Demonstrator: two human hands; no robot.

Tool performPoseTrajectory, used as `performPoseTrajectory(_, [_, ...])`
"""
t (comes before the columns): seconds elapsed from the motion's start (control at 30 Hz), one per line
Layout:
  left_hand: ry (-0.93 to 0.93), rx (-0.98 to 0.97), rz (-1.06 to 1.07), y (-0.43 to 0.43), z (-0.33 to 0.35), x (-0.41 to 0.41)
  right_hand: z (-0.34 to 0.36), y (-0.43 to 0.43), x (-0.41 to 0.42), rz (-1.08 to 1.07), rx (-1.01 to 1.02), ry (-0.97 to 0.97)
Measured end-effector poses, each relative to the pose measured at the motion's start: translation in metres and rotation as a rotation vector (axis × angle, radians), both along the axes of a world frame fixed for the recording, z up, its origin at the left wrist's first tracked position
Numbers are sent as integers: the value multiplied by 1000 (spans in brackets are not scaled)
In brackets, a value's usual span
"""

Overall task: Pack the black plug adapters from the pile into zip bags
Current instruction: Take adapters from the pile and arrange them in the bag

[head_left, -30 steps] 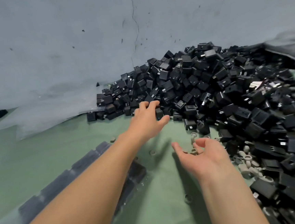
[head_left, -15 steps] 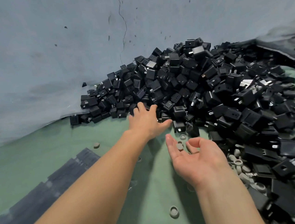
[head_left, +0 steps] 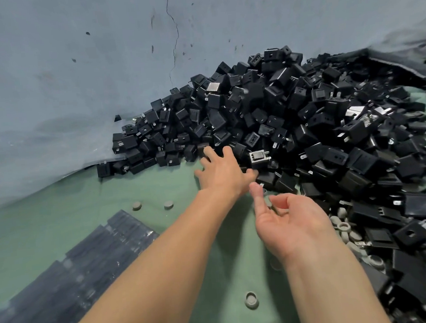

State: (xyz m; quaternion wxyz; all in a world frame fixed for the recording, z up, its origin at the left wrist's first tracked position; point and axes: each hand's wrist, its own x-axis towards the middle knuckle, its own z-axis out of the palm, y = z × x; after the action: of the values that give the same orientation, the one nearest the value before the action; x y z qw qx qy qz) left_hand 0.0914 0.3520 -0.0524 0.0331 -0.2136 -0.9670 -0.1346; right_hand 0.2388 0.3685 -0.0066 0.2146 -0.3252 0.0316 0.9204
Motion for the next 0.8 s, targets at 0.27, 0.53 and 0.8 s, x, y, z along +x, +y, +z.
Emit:
performPoseTrajectory(0.27, [136,56,-135,-14,-8,7,3,5,10,-80,-11,118])
performPoseTrajectory(0.53, [191,27,-274,-19,-8,-1,6,7,15,-72,7,30])
performPoseTrajectory(0.8, [349,-37,-279,-19,-10,3,6,1,10,3,91,-23])
